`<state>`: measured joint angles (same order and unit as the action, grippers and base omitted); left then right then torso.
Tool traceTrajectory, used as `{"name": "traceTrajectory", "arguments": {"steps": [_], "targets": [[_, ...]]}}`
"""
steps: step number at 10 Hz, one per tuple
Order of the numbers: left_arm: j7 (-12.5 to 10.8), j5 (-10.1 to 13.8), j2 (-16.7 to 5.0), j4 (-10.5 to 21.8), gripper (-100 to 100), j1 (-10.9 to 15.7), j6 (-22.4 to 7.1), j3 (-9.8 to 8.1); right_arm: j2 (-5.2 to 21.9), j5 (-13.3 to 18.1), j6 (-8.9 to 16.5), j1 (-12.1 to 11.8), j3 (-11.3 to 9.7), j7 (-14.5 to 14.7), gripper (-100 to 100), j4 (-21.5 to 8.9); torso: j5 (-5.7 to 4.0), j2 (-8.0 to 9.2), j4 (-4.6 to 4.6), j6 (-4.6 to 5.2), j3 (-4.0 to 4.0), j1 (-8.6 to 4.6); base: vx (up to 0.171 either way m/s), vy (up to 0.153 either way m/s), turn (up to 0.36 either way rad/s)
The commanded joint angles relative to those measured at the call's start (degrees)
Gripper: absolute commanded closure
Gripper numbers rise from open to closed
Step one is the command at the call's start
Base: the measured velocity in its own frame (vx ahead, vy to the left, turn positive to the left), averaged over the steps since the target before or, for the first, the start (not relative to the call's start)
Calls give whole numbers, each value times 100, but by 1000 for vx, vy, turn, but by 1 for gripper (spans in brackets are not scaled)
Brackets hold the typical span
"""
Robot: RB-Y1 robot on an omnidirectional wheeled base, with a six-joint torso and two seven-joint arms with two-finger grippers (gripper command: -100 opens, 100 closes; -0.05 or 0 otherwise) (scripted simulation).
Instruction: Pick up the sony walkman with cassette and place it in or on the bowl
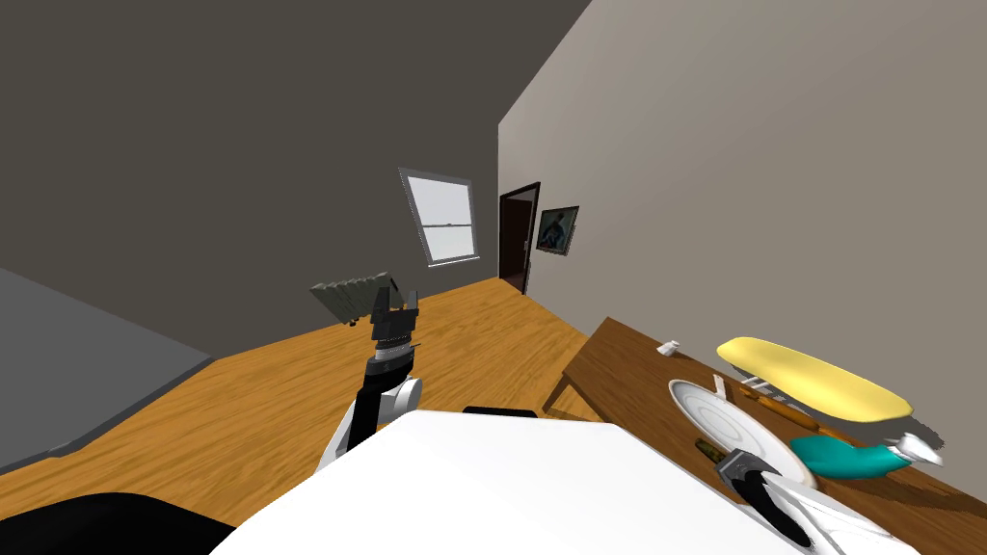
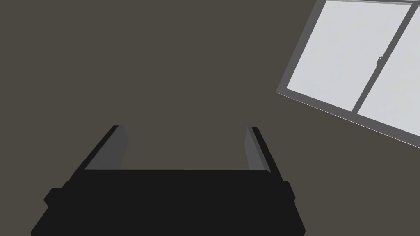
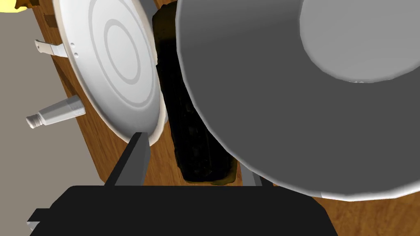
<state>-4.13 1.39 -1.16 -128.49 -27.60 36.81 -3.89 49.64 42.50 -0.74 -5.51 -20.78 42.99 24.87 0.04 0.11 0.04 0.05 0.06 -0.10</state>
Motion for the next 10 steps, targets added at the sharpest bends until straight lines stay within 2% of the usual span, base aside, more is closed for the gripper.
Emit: {"name": "traceTrajectory", "arguments": {"steps": [1, 4, 5, 6, 7, 8, 9, 10], "targets": [[0, 0, 0, 0, 0, 0, 0, 0, 0, 0, 0, 0, 0, 0, 100, 0, 0, 0, 0, 0, 0, 0, 0, 0, 0], [0, 0, 0, 0, 0, 0, 0, 0, 6, 3, 2, 1, -1, 5, 100, -1, 0, 2, 1, 3, 1, 12, 0, 0, 0], [0, 0, 0, 0, 0, 0, 0, 0, 5, 2, 2, 1, 0, 4, 0, -1, 2, 2, 0, 2, 1, 14, 0, 0, 0], [0, 0, 0, 0, 0, 0, 0, 0, 163, -32, -111, -97, 4, -34, 100, 78, 3, 2, 1, 2, 2, 16, 16, 63, -66], [0, 0, 1, 0, 0, 0, 0, 0, 163, -32, -111, -97, 4, -34, 100, 78, 11, 2, 0, 12, 1, 38, 16, 105, -63], [0, 0, 1, 0, 0, 0, 0, 1, 107, 43, -156, -64, 157, 79, 100, -13, 12, 2, 1, 5, 2, 57, 4, 48, -15], [0, 0, 1, 0, 0, 0, 0, 1, 111, 34, -154, -68, 138, 62, 0, -6, 13, 3, 2, 3, 3, 47, 0, 8, 0], [0, 0, 0, 0, 0, 0, 0, 0, 277, 64, -141, -99, 150, -2, 100, 41, 12, 5, 3, 3, 4, 36, -23, 106, 21]]}}
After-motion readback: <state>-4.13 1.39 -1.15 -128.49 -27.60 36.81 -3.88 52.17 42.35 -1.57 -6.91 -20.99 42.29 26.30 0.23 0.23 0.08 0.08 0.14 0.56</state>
